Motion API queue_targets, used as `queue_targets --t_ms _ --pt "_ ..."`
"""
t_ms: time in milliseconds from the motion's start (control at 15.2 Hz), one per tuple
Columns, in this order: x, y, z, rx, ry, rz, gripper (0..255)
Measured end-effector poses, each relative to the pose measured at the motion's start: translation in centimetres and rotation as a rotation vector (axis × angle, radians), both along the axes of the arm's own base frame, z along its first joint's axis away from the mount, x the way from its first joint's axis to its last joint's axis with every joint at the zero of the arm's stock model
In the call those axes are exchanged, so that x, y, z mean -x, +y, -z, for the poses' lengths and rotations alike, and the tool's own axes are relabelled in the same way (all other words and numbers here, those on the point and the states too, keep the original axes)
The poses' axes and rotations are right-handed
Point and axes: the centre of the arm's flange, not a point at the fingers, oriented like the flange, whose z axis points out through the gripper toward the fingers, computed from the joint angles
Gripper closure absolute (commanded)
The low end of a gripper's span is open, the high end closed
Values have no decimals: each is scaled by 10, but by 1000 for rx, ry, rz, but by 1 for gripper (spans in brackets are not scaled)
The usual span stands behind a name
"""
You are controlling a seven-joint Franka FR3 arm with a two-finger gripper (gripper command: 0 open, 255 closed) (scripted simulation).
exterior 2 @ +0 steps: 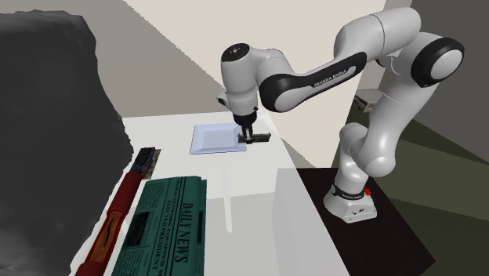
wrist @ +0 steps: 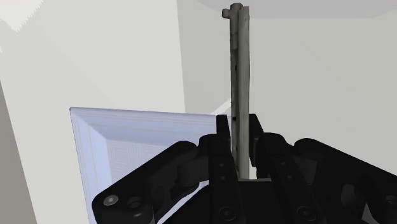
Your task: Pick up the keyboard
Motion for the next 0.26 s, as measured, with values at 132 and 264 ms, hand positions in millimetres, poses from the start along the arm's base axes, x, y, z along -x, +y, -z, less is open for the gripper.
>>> queue_targets --t_ms 132,264 --pt "-1 0 -10 0 0 0 255" --pt "-1 0 -19 0 0 0 255"
